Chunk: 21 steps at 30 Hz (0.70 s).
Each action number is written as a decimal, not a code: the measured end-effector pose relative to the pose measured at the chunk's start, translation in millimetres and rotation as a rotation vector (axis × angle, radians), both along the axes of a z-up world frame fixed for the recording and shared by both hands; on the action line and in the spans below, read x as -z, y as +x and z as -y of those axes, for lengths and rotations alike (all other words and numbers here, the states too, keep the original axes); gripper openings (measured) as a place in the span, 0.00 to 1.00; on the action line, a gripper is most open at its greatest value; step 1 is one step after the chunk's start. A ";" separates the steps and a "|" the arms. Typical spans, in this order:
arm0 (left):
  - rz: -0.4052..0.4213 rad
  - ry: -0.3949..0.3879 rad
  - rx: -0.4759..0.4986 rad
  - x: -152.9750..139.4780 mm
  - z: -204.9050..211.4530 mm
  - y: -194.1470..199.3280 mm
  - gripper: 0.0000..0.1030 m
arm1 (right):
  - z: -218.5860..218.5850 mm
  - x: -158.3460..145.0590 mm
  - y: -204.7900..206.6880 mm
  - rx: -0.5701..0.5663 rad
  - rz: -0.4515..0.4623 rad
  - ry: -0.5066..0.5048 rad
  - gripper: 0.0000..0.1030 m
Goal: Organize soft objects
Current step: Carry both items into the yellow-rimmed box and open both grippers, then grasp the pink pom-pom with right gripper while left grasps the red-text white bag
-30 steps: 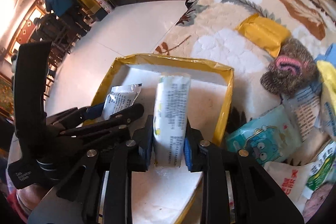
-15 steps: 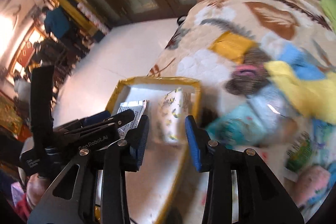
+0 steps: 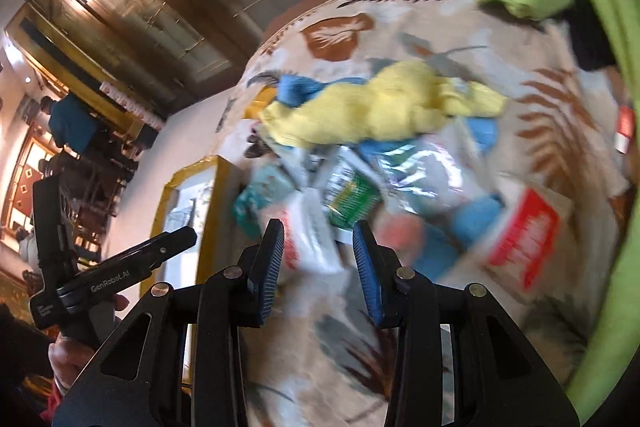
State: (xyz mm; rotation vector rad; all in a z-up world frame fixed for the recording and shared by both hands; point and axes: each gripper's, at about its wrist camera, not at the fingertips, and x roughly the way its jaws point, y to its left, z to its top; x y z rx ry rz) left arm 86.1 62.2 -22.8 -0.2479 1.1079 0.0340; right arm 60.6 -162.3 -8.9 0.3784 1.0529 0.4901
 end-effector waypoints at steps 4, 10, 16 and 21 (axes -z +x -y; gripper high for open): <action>-0.031 0.005 -0.003 8.1 22.8 7.4 0.67 | 26.8 0.5 -8.4 0.044 0.000 0.005 0.35; -0.085 0.019 -0.014 27.6 51.7 24.5 0.67 | 49.7 4.0 -13.1 0.064 -0.028 0.026 0.35; -0.135 0.030 -0.012 46.4 70.8 39.8 0.67 | 42.1 9.2 -11.4 0.027 -0.042 0.012 0.48; -0.153 0.022 -0.019 55.8 77.8 49.0 0.67 | 33.0 17.9 -1.3 0.017 -0.072 0.004 0.48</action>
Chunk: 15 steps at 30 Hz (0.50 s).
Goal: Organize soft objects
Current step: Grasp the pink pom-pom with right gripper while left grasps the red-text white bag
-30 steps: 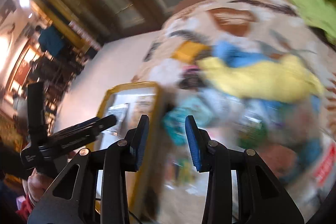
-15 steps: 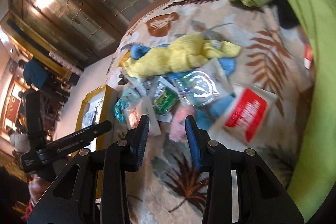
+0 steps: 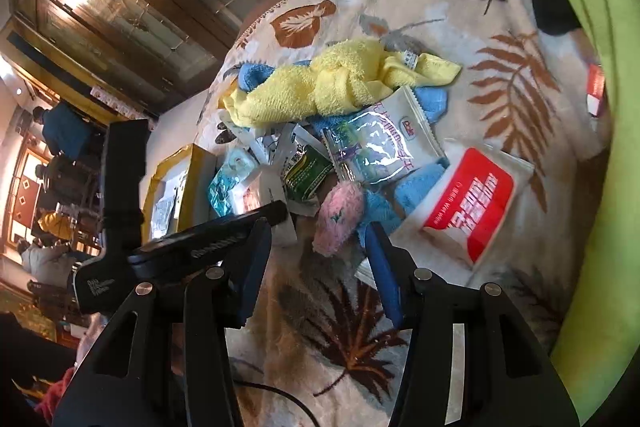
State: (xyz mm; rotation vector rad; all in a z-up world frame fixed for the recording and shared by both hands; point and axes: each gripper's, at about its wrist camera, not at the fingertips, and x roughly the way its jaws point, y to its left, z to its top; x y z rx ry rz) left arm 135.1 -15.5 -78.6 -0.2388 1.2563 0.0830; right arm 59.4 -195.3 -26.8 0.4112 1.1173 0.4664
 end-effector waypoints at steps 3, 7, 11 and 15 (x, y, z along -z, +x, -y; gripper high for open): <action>-0.008 -0.008 -0.006 3.0 -0.6 3.6 0.67 | -7.5 3.6 8.0 -0.013 0.000 -0.030 0.48; -0.017 -0.031 -0.008 6.8 -4.1 2.7 0.67 | -13.6 13.1 21.3 -0.012 -0.023 -0.061 0.48; -0.018 -0.033 -0.011 7.9 -5.9 4.3 0.67 | -19.0 19.6 26.8 -0.031 -0.035 -0.088 0.48; -0.017 -0.038 -0.010 6.5 -6.6 4.8 0.67 | -21.5 22.4 29.7 -0.040 -0.034 -0.095 0.48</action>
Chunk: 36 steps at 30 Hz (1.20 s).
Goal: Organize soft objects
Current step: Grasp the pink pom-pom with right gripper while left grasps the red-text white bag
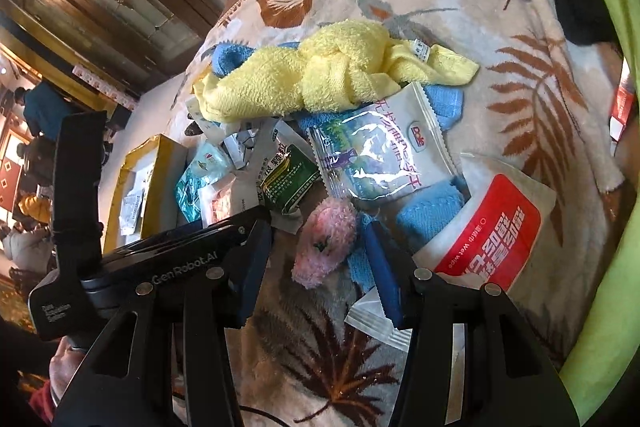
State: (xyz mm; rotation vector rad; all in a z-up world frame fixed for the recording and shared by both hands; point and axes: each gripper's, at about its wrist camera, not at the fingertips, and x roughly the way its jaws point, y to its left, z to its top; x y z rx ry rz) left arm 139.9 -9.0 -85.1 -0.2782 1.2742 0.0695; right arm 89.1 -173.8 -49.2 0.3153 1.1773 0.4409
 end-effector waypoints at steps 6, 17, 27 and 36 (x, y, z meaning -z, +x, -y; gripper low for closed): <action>0.001 0.004 0.001 -2.3 -4.6 -2.8 0.67 | 1.0 -2.3 1.4 0.004 0.006 0.003 0.48; -0.014 -0.015 -0.013 1.4 -12.4 -3.7 0.67 | -7.7 2.1 8.8 -0.031 -0.012 -0.039 0.48; 0.013 -0.011 0.011 -3.9 -8.3 -7.8 0.46 | -4.4 2.1 -3.3 -0.054 0.030 -0.049 0.19; 0.091 -0.055 0.027 -41.8 -15.0 -21.6 0.45 | 21.0 -34.1 -15.9 0.013 0.081 0.070 0.19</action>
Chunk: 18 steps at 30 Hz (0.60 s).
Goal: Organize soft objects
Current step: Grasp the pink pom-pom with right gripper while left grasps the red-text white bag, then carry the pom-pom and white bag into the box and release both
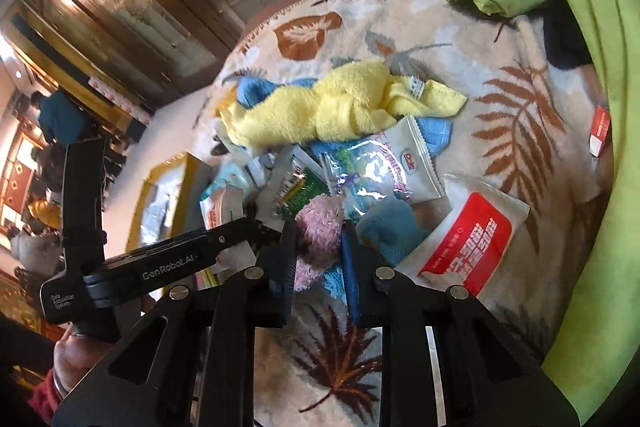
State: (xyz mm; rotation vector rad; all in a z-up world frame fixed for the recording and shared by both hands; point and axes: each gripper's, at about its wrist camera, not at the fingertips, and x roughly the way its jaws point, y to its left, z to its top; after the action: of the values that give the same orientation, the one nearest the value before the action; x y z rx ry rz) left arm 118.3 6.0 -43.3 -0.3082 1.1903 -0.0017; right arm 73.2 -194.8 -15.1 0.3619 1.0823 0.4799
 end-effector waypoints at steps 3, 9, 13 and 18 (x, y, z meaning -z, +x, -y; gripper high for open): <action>0.018 -0.007 0.000 -12.5 -8.3 -6.4 0.45 | -3.5 -8.8 -4.3 -0.010 0.010 0.033 0.19; 0.043 -0.021 -0.021 -29.4 -28.0 -17.4 0.45 | -11.0 -21.5 -6.0 -0.018 0.032 0.035 0.19; 0.038 -0.024 -0.032 -29.3 -32.0 -21.0 0.45 | -16.2 -13.5 -2.4 -0.042 -0.014 0.050 0.19; 0.016 -0.033 -0.031 -22.3 -32.7 -22.4 0.45 | -37.5 17.8 0.8 -0.104 -0.097 -0.007 0.19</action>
State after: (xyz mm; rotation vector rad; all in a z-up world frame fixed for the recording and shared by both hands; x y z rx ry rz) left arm 95.9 38.7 -21.1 -0.3550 1.1699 0.0033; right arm 74.0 -157.3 -32.9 0.3263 1.2006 0.5556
